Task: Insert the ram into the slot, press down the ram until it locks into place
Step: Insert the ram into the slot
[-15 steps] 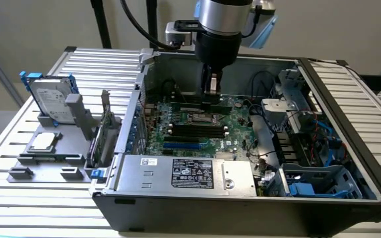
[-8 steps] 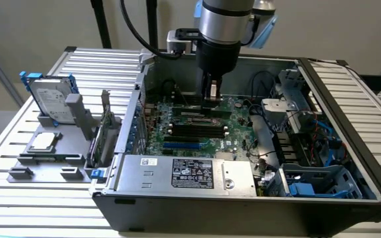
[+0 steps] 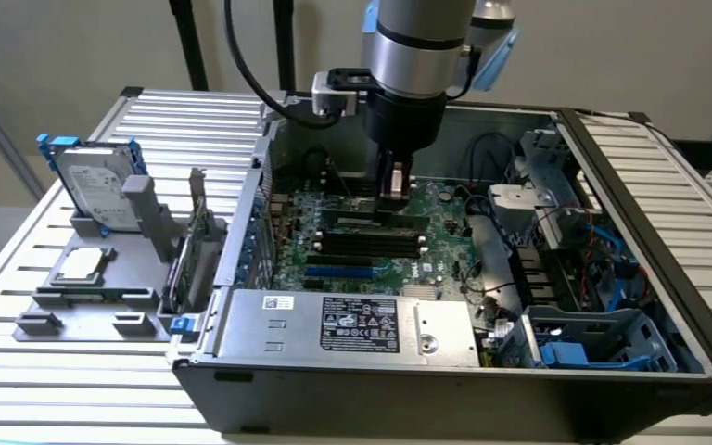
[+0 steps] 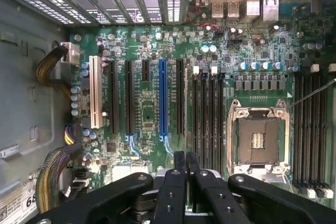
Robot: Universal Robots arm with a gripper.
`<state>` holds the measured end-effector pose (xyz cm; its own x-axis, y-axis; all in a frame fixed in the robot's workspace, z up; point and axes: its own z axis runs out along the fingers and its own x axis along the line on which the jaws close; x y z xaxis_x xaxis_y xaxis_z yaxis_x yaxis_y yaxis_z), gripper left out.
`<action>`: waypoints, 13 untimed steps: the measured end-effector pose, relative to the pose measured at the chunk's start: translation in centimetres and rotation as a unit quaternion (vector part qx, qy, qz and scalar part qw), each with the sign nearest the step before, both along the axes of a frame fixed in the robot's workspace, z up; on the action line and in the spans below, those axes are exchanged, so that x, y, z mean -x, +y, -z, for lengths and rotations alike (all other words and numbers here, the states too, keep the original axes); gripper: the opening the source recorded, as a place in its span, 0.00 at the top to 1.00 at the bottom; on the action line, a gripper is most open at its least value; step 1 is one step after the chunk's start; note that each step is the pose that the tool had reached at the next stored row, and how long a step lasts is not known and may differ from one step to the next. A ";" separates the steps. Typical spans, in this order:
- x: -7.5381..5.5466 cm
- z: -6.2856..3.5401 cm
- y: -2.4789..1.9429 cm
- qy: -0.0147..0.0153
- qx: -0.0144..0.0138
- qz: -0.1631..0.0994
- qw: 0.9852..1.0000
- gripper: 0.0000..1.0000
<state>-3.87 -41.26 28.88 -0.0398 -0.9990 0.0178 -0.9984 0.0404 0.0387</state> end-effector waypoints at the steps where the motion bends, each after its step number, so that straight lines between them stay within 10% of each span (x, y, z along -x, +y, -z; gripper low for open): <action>1: 0.0 0.18 0.00 0.000 0.000 0.000 1.000 0.87; 13: 0.2 2.37 0.14 0.000 0.000 0.000 1.000 0.87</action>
